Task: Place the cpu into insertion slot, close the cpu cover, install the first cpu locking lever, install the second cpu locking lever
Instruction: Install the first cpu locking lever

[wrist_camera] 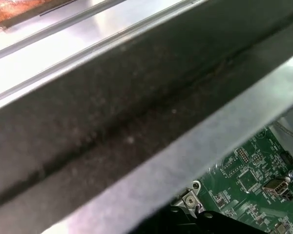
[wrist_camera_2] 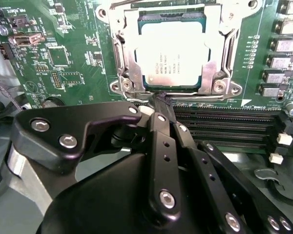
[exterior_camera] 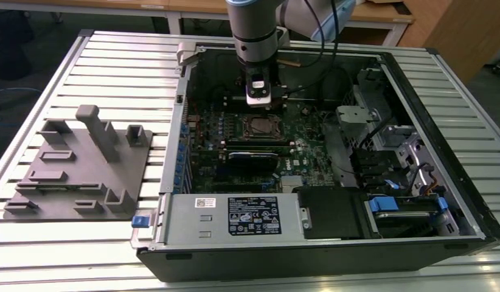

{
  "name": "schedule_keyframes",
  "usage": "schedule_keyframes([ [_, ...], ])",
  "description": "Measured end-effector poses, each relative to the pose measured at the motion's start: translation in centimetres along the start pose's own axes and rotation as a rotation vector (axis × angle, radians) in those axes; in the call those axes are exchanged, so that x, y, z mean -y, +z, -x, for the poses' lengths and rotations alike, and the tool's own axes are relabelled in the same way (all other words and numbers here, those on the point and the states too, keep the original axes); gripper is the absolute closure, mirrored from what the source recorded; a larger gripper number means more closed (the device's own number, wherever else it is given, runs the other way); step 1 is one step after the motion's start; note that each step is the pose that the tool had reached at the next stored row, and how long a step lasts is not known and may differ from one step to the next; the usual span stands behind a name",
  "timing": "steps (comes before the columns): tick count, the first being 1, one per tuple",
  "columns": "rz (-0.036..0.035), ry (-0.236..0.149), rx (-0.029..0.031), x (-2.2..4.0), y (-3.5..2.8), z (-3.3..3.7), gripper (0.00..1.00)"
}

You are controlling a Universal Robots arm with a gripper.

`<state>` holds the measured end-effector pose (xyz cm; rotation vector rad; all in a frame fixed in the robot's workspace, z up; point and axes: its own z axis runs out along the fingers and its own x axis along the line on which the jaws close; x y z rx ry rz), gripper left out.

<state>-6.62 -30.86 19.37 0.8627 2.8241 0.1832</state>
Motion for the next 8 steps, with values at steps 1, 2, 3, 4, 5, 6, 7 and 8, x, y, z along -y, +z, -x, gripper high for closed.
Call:
schedule_keyframes([
  [1,-0.0012,0.000,0.0010,-0.01,0.01,-0.01,0.89],
  [2,-0.0016,-0.001,0.0012,-0.01,0.01,-0.01,0.89],
  [3,-0.0017,-0.001,0.0013,-0.02,0.01,-0.01,0.89],
  [4,-0.0016,-0.001,0.0013,-0.02,0.02,-0.02,0.89],
  [5,-0.0017,0.000,0.0014,-0.03,0.02,-0.03,0.89],
  [6,-0.0019,0.000,0.0014,-0.05,0.03,-0.04,0.89],
  [7,-0.0021,0.000,0.0014,-0.09,0.03,-0.06,0.89],
  [8,-0.0020,-0.001,0.0014,-0.13,0.04,-0.09,0.89],
])
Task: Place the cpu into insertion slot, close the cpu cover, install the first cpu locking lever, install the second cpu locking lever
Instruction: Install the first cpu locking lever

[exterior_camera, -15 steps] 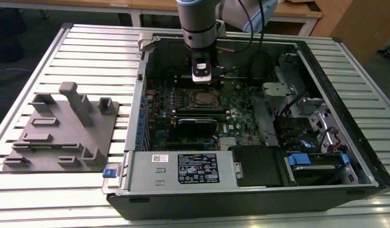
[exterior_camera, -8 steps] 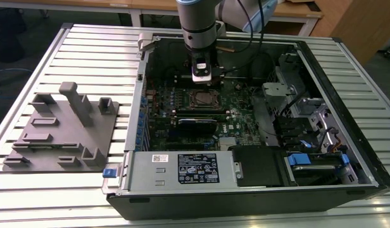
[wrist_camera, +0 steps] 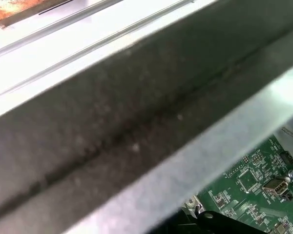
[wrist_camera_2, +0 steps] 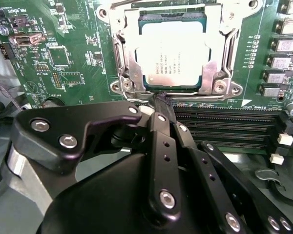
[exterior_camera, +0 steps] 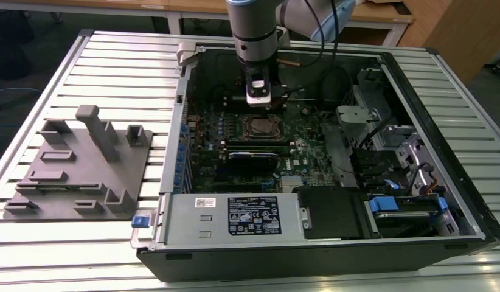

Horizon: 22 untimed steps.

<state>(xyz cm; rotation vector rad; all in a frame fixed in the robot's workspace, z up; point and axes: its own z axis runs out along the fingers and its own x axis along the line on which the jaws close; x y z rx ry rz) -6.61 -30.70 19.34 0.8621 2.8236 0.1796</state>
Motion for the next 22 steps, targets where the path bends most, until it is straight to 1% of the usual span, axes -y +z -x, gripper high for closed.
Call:
schedule_keyframes([
  [5,0.0003,0.000,-0.0002,-0.34,0.05,-0.13,0.89],
  [12,0.0003,0.000,-0.0001,-0.66,0.17,0.32,0.89],
  [20,0.0005,0.001,-0.0005,-0.73,0.25,0.45,0.89],
  [21,0.0022,0.001,-0.0006,-0.76,0.30,0.45,0.89],
  [22,0.0023,0.001,-0.0006,-0.76,0.30,0.45,0.89],
])
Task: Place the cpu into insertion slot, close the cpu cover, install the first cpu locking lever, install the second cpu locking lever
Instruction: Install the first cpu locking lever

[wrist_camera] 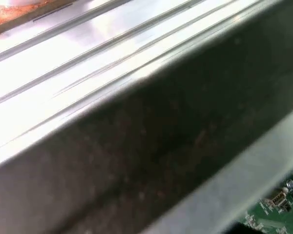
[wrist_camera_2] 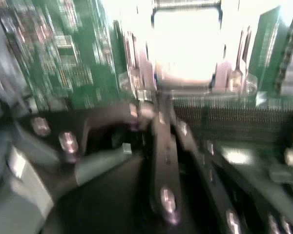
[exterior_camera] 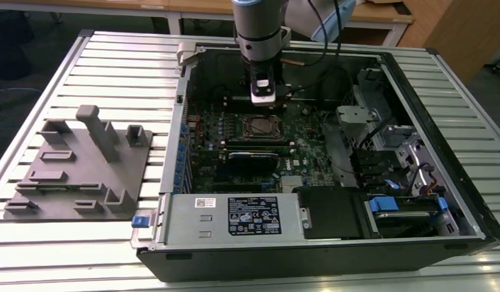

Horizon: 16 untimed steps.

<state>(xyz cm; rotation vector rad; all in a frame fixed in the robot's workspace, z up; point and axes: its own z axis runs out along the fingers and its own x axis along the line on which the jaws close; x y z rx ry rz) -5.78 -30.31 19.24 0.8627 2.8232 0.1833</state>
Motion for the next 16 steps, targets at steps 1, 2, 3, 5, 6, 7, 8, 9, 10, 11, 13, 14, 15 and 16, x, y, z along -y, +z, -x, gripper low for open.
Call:
schedule_keyframes([
  [1,-0.0002,0.000,0.0000,0.00,-0.01,0.00,0.89],
  [2,-0.0005,0.000,0.0000,0.01,-0.02,0.00,0.89],
  [3,-0.0009,0.000,0.0000,0.02,-0.03,0.00,0.89],
  [5,-0.0009,0.000,-0.0003,0.01,-0.03,0.01,0.89],
  [6,-0.0014,0.000,-0.0010,0.00,-0.05,0.02,0.89],
  [7,-0.0019,0.000,-0.0018,0.00,-0.10,0.02,0.89],
  [8,-0.0024,0.000,-0.0024,-0.02,-0.19,0.04,0.89],
  [9,-0.0031,0.000,-0.0035,-0.04,-0.34,0.06,0.89],
  [10,-0.0036,0.000,-0.0041,-0.07,-0.50,0.08,0.89],
  [11,-0.0039,0.000,-0.0046,-0.10,-0.66,0.11,0.89],
  [13,-0.0045,0.000,-0.0052,-0.16,-1.04,0.16,0.89],
  [14,-0.0045,0.000,-0.0054,-0.20,-1.22,0.19,0.89],
  [15,-0.0044,0.000,-0.0054,-0.22,-1.36,0.21,0.89],
  [16,-0.0045,0.000,-0.0054,-0.24,-1.47,0.22,0.89],
])
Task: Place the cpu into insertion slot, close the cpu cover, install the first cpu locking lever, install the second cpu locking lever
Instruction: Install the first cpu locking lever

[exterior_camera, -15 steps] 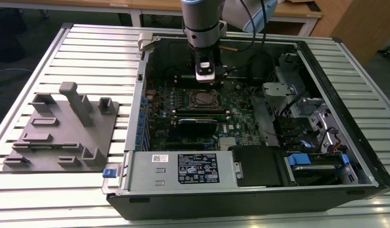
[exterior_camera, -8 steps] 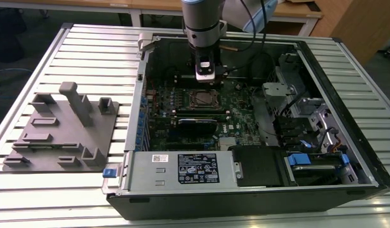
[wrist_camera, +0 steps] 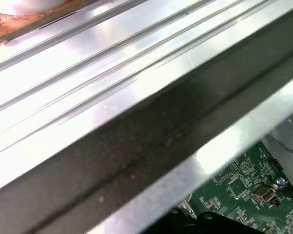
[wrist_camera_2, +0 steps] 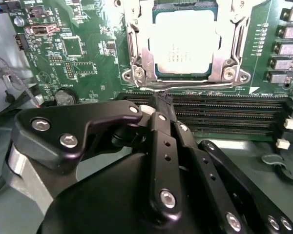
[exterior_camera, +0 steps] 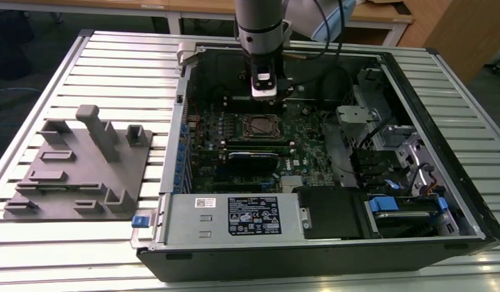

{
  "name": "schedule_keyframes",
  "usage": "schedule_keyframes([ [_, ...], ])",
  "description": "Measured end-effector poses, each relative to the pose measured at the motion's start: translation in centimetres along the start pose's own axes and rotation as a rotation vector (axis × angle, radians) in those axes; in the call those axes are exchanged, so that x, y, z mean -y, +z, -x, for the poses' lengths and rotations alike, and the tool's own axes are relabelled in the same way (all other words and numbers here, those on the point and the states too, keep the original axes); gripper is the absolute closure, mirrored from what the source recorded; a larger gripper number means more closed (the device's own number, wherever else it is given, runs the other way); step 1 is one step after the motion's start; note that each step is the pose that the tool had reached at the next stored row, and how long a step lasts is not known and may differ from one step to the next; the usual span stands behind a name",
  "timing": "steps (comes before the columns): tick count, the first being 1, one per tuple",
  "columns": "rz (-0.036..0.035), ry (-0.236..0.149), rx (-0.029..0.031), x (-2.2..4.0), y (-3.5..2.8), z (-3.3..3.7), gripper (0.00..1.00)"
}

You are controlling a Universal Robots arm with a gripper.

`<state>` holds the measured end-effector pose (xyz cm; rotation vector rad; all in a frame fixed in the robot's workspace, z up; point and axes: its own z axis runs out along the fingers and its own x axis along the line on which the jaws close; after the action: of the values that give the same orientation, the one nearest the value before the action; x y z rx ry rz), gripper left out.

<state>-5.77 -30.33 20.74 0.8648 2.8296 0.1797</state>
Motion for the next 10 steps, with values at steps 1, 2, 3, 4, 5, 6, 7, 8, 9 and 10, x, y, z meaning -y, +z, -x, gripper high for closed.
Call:
schedule_keyframes([
  [1,-0.0001,0.000,0.0000,-0.01,-0.06,0.01,0.89],
  [2,0.0001,0.000,0.0000,-0.01,-0.06,0.01,0.89],
  [3,0.0002,0.000,0.0000,-0.02,-0.06,0.01,0.89],
  [4,0.0002,0.000,0.0000,-0.02,-0.06,0.01,0.89],
  [5,0.0002,0.000,0.0000,-0.01,-0.06,0.01,0.89],
  [6,0.0001,0.000,0.0000,-0.01,-0.07,0.01,0.89],
  [7,0.0000,0.000,0.0000,-0.01,-0.07,0.01,0.89],
  [8,0.0001,0.000,0.0000,-0.01,-0.07,0.01,0.89],
  [9,0.0000,0.000,0.0000,-0.01,-0.07,0.01,0.89],
  [10,0.0000,0.000,0.0000,-0.01,-0.08,0.01,0.89],
])
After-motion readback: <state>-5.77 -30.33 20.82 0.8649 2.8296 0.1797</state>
